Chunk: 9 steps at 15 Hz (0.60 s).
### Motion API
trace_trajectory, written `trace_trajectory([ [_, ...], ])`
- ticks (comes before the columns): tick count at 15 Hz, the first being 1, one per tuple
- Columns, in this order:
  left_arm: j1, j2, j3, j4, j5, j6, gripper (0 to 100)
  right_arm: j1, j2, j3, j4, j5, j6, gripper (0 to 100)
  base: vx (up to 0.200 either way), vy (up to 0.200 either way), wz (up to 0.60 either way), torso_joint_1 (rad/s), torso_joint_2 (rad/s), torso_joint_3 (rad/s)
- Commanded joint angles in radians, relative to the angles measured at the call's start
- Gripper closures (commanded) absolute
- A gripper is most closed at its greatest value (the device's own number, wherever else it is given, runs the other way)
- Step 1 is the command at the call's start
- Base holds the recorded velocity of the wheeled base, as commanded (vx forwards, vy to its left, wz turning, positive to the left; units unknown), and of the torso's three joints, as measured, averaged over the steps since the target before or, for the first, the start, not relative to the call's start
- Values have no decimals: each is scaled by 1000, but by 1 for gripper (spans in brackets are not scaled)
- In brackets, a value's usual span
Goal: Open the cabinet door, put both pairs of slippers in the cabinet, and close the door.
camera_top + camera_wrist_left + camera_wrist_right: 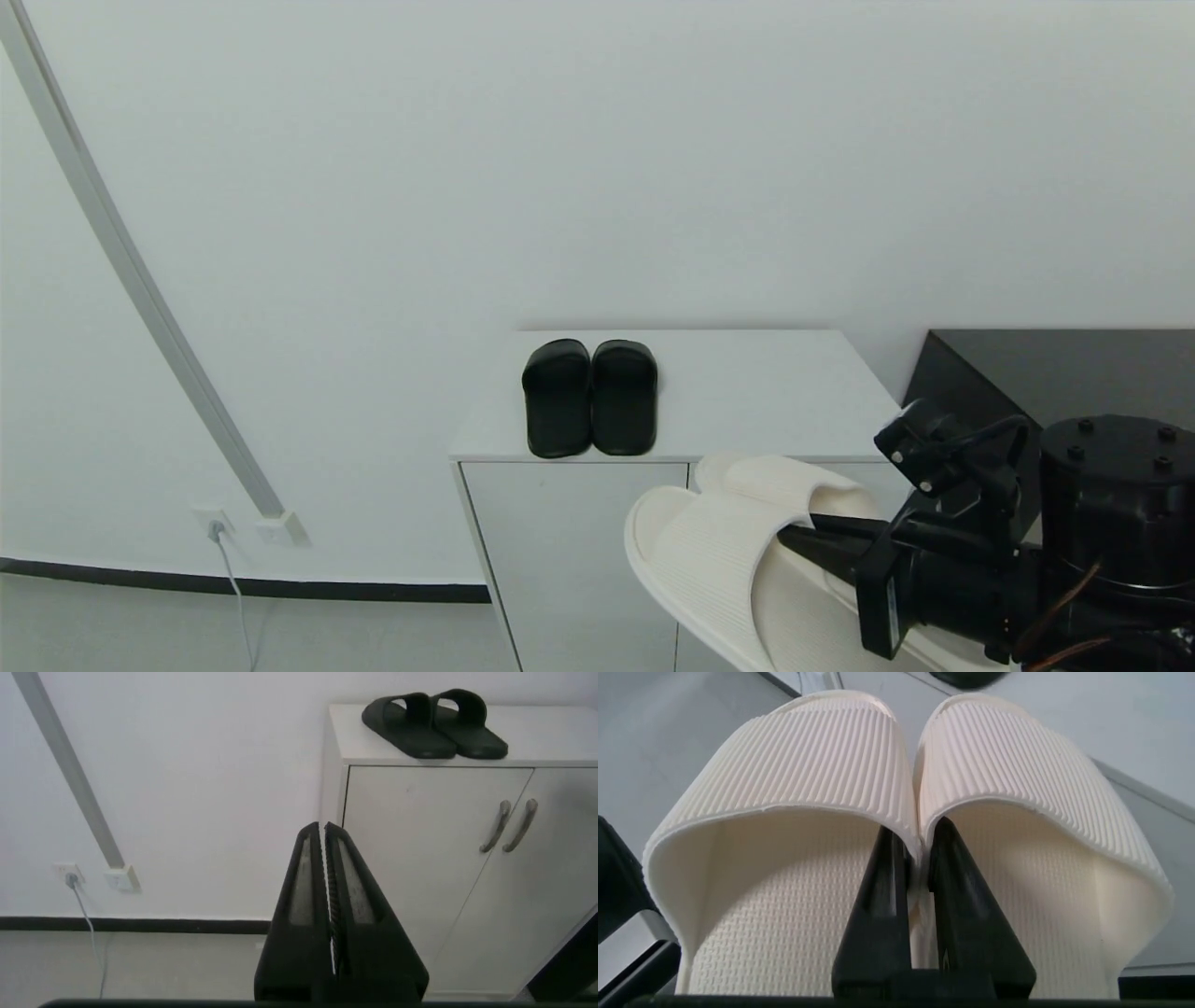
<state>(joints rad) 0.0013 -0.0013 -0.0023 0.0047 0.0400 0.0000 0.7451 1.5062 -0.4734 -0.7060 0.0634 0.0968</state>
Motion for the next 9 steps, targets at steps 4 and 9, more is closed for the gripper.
trace_trajectory([
  [4,0,1,1,-2,1,0,0,16,-1,19,-3,-2,0,100,0,0,0,-159,380,214],
  [9,0,1,2,-3,3,-2,0,26,-12,32,-3,-4,-2,100,0,0,0,-210,487,281],
])
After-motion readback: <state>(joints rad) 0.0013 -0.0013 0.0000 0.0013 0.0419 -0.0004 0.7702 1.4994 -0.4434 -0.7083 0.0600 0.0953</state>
